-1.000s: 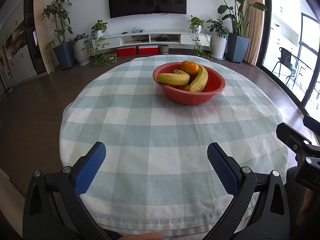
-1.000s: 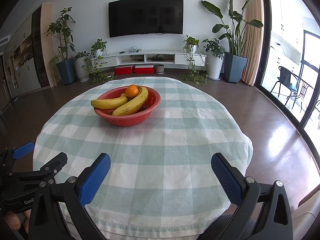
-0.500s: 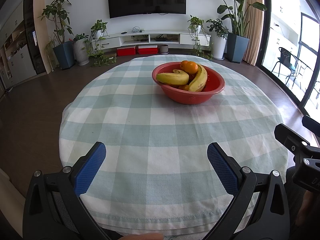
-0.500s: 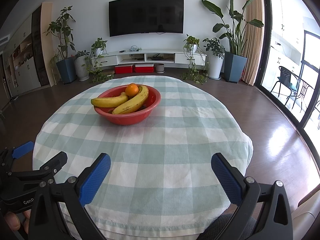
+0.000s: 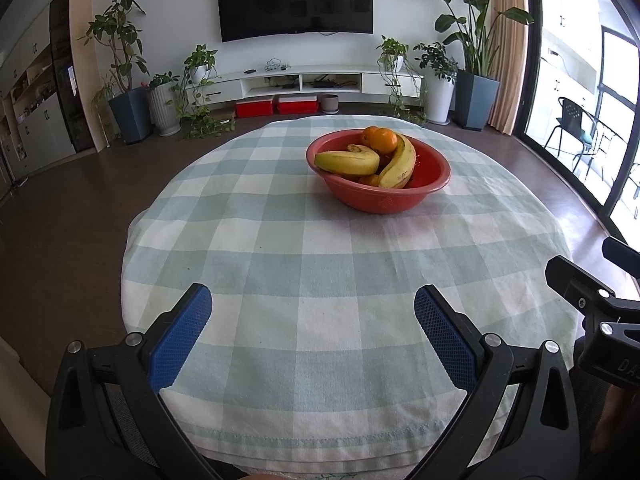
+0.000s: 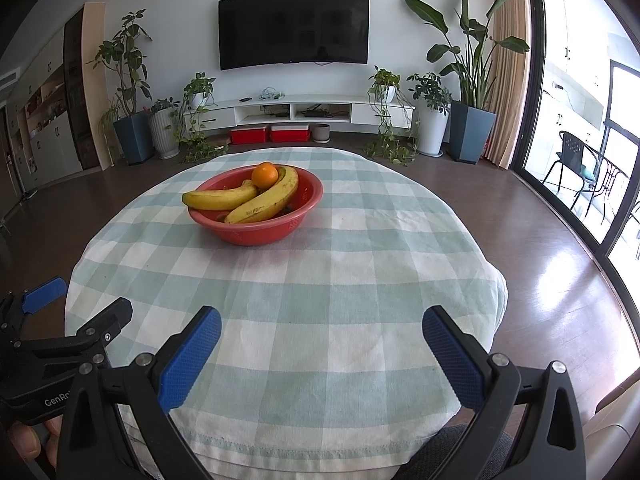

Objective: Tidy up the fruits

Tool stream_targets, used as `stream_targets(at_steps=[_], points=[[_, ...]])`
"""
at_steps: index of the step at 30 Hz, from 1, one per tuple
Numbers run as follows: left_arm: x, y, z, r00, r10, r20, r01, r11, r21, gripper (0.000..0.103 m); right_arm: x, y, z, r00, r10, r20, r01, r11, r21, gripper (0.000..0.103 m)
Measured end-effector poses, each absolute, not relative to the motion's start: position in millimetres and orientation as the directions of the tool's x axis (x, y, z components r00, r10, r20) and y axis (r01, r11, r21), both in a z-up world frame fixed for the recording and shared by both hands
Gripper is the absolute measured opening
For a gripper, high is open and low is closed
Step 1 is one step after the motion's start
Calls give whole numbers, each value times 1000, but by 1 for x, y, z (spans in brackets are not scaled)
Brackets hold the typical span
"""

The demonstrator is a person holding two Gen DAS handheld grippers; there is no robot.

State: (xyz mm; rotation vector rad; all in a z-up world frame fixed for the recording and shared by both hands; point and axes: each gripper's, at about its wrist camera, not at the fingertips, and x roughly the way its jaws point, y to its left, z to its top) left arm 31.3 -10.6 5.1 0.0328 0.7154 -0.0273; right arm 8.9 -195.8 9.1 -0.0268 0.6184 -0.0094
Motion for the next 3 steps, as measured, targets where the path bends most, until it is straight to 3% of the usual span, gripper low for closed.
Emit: stream_targets(at_steps=[3], points=[[30,-10,2,753,-21,-658,42,999,16,103,3,-199,7,810,-18,-586,5,1000,-24,103]])
